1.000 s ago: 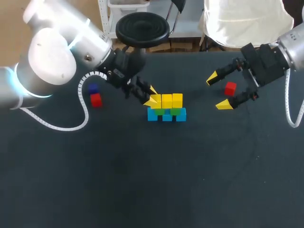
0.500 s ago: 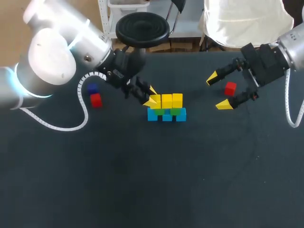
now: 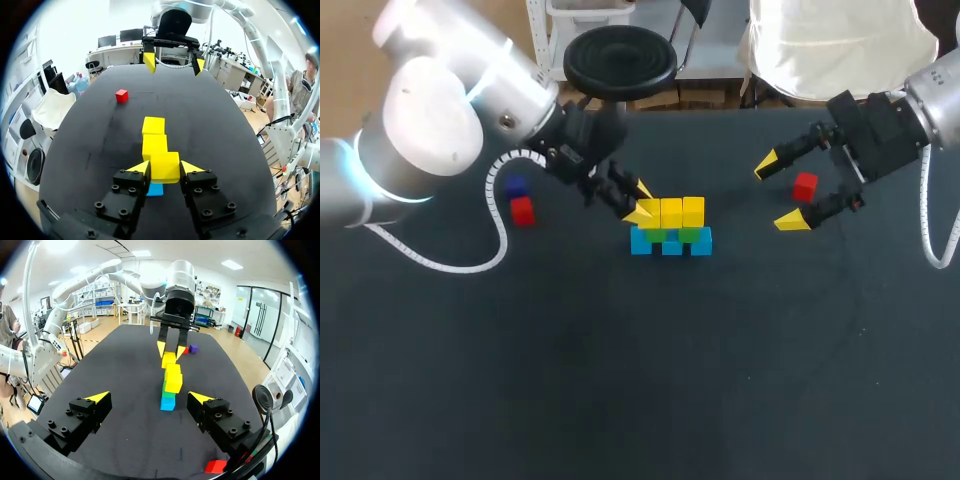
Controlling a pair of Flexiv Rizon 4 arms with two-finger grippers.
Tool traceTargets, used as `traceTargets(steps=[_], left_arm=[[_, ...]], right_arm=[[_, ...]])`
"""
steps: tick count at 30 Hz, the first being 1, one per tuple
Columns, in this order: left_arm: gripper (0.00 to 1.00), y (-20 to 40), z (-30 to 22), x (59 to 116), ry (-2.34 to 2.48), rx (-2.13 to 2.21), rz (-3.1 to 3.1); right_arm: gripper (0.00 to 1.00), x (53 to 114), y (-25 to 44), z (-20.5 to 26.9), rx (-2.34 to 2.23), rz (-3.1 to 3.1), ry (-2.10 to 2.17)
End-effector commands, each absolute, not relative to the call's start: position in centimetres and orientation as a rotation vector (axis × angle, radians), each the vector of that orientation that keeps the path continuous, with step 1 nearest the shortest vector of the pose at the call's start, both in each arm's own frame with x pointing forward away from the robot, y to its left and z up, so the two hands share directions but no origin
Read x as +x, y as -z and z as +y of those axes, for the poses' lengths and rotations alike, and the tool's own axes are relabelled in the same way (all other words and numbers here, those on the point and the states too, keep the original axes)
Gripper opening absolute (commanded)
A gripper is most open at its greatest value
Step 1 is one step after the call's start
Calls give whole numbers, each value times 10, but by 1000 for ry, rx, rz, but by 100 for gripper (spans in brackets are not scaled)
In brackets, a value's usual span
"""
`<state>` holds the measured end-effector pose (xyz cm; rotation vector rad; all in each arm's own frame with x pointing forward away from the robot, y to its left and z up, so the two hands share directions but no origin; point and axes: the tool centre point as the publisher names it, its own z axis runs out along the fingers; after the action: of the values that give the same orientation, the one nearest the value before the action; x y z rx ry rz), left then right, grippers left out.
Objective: Place the blue cubes, place green cubes on the blue cubes, place the yellow cubes on the green cubes, then place the red cubes on the yellow cubes, and place purple cube on the red cubes.
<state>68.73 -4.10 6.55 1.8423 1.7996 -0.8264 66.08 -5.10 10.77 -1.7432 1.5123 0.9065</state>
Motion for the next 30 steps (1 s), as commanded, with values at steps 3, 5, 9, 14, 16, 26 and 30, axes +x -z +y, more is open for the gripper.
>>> traceTargets(steps=[3,5,9,14,16,26,30], left_arm=[[0,-65,-42,690,832,1849,1800],[0,-65,-42,690,830,1850,1798],[0,-65,-42,690,828,1848,1797],[0,-65,-42,690,828,1847,1798],[0,-65,-42,690,829,1847,1799],[0,-64,-43,690,831,1846,1802],[0,-62,-42,690,832,1846,1805]], right_arm=[[100,660,-107,-51,-1742,1511,-906],[100,660,-107,-51,-1742,1511,-906],[100,660,-107,-51,-1742,1511,-906],[100,660,-107,-51,-1742,1511,-906],[100,660,-107,-51,-1742,1511,-906],[100,660,-107,-51,-1742,1511,-906],[100,660,-107,-51,-1742,1511,-906]])
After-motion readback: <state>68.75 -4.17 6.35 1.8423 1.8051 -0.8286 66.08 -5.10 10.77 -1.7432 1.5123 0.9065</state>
